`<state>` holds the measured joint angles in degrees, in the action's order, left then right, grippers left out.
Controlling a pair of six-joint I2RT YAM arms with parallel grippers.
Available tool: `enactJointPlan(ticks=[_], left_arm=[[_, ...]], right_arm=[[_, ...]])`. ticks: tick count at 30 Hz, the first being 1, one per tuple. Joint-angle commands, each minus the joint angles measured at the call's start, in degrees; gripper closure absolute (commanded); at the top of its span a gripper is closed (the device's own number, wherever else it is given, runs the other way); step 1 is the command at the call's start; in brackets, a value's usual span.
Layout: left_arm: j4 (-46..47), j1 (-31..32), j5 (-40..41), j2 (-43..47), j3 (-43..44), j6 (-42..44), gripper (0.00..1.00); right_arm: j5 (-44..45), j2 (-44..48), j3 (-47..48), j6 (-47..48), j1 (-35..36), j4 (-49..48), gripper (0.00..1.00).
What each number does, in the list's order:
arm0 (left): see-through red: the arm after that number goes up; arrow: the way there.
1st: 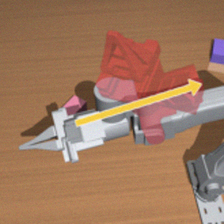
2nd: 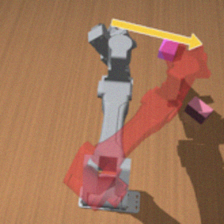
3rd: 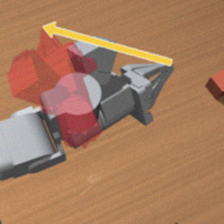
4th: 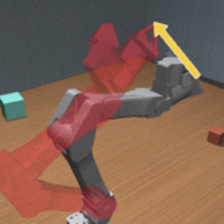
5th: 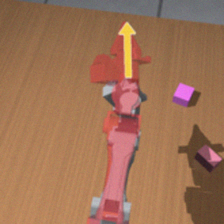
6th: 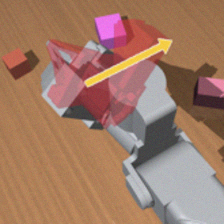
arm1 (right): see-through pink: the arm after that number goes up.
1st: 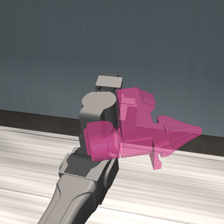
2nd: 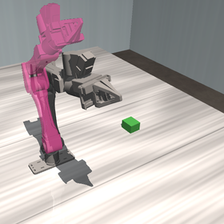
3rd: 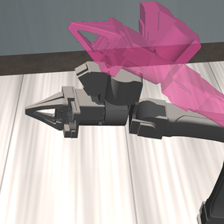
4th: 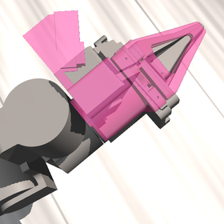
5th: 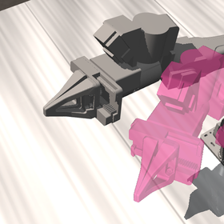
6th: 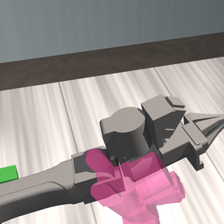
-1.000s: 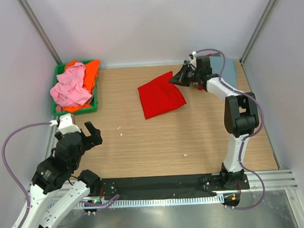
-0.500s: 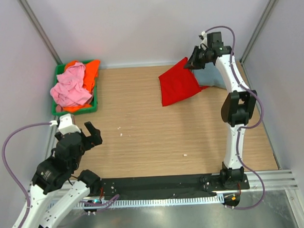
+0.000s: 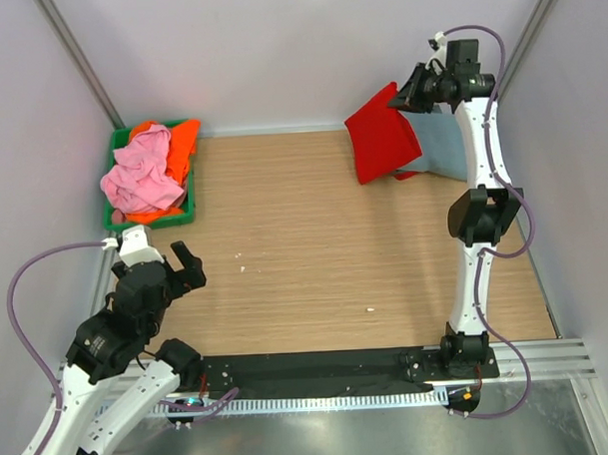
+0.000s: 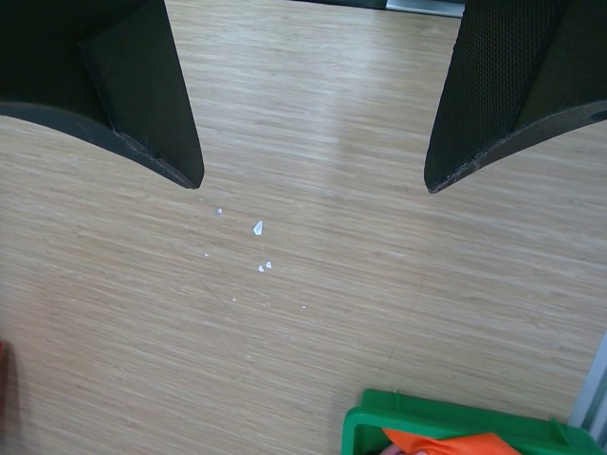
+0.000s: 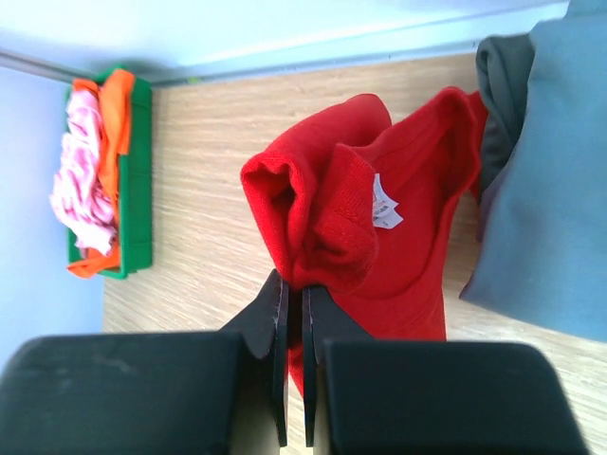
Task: Fold and stack the t-shirts
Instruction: Neatly place the folded tshirt to the corner
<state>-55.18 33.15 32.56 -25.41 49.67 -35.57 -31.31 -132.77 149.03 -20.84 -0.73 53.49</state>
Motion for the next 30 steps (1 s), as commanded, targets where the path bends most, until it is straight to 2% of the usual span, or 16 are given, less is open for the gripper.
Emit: enactJointPlan(ticks=[1,14,23,30], left_arm=[[1.9,0.1,2.2,-0.3,-0.1,-0.9,0.0],[1.9,0.1,2.2,-3.1,-0.1,-1.0,0.0],[1.8,0.1,2.2,-3.4,-0.1,-1.1,0.0],[2.1,0.1,1.8,-3.3,-0.2,-0.7,0.0]], right_arm=[[-4.6,1.2,3.9,-3.1,-1.9,-5.0,0.99],[-11.1,1.6,5.1,-9.4,-8.3,-12.8,0.99],[-10.0,-2.5,1.8,-6.2,-12.4,-10.6,0.99],[-11.9,-8.2,2.8,-8.4,-15.9,-13.2,0.99]])
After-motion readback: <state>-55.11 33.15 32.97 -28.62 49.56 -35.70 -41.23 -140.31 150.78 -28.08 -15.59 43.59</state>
